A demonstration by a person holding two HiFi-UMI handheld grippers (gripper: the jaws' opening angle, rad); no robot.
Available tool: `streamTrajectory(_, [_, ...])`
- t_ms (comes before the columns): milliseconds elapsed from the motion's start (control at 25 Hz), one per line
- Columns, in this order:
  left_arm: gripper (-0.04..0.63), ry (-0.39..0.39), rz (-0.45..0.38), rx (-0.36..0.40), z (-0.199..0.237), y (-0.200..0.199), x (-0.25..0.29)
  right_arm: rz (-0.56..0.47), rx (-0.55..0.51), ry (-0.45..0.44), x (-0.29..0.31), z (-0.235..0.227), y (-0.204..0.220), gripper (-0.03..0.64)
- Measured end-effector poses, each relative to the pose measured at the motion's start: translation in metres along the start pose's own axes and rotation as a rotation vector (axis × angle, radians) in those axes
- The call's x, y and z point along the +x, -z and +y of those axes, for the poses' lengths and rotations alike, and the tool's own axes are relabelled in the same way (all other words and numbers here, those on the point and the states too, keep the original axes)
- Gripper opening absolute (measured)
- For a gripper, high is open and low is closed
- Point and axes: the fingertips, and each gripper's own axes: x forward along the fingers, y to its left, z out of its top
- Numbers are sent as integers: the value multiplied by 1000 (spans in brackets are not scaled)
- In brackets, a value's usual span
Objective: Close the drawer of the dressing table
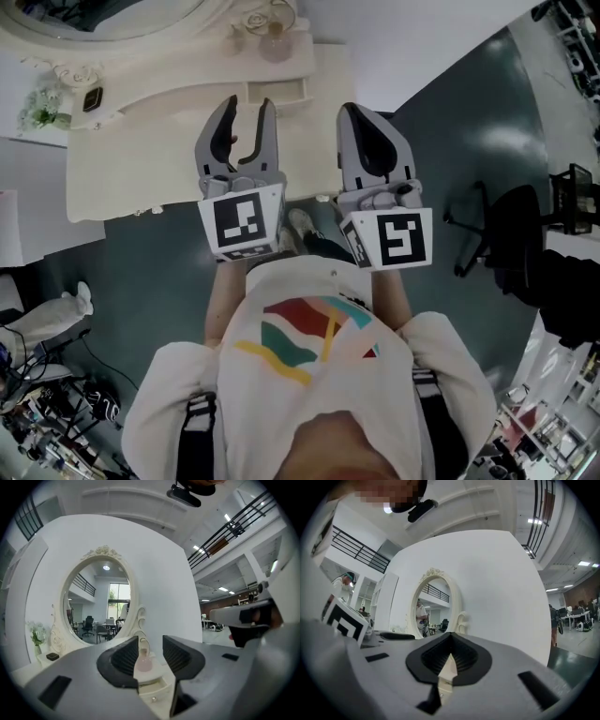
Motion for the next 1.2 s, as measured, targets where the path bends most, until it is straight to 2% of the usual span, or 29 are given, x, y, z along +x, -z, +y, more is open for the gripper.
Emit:
streamTrajectory(280, [145,-7,118,-41,-6,78,30,54,22,28,-1,-14,24,0])
streamTrajectory(440, [144,-16,226,-43,-13,134,43,79,30,51,-3,-23,35,0])
streamTrajectory(600, [157,7,327,-60,-22,181,52,112,32,68,-4,-29,47,0])
streamTrajectory(800, [181,19,407,-88,-30,225,62,150,41,71,-5,-31,62,0])
streamTrajectory(1080, [184,-26,523,-103,-25,277,68,180,42,71,-2,-34,75,0])
streamTrajectory(1200, [183,-34,548,-92,-25,290,70,194,43,76,-1,-37,80,0])
